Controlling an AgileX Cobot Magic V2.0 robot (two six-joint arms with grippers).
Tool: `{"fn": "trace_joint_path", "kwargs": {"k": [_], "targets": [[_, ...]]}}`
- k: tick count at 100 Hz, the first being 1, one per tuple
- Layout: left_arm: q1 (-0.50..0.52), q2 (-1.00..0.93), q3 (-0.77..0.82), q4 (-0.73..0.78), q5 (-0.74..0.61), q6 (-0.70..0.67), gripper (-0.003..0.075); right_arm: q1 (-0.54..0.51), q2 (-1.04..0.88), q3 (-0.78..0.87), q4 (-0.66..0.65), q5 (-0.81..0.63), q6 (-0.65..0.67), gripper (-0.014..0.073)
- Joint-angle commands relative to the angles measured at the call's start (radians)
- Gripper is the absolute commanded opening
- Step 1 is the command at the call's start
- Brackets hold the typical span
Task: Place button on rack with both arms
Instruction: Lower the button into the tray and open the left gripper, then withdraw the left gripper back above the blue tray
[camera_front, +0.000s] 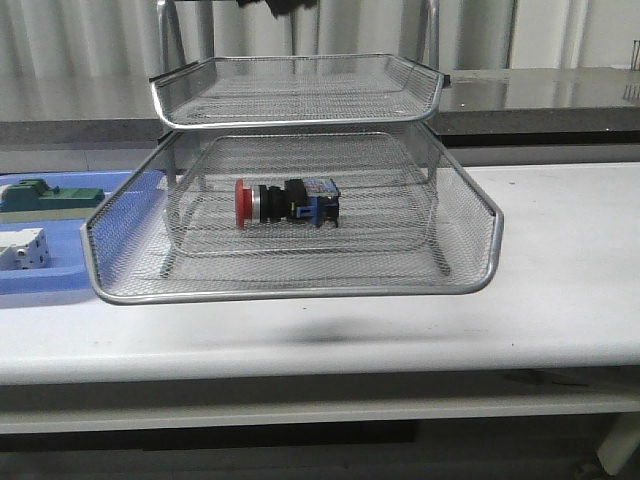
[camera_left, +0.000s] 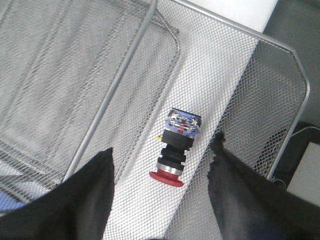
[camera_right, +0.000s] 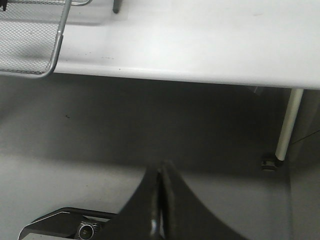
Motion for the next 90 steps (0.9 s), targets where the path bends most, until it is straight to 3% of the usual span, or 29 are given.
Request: {"fn": "trace_joint_path", "kwargs": {"k": [1, 16, 35, 90], "targets": [[0.029, -0.099, -0.011, -0.010, 0.021, -0.041, 0.0395, -0.003, 0.004, -0.024, -0.008, -0.054, -0.001, -0.0070], [0.094, -0.185, 0.060, -0.004, 0.010, -0.067, 0.0372, -0.003, 0.004, -0.024, -0.008, -0.054, -0.001, -0.0070], [0.192, -0.333, 0.227, -0.002, -0.099, -0.111, 0.0365, -0.003, 0.004, -0.024, -0.008, -0.054, -0.001, -0.0070], [0.429, -0.912, 0.967, -0.002, -0.707, -0.237, 0.0366, -0.003, 0.004, -0.024, -0.008, -0.054, -0.001, -0.0070]]}}
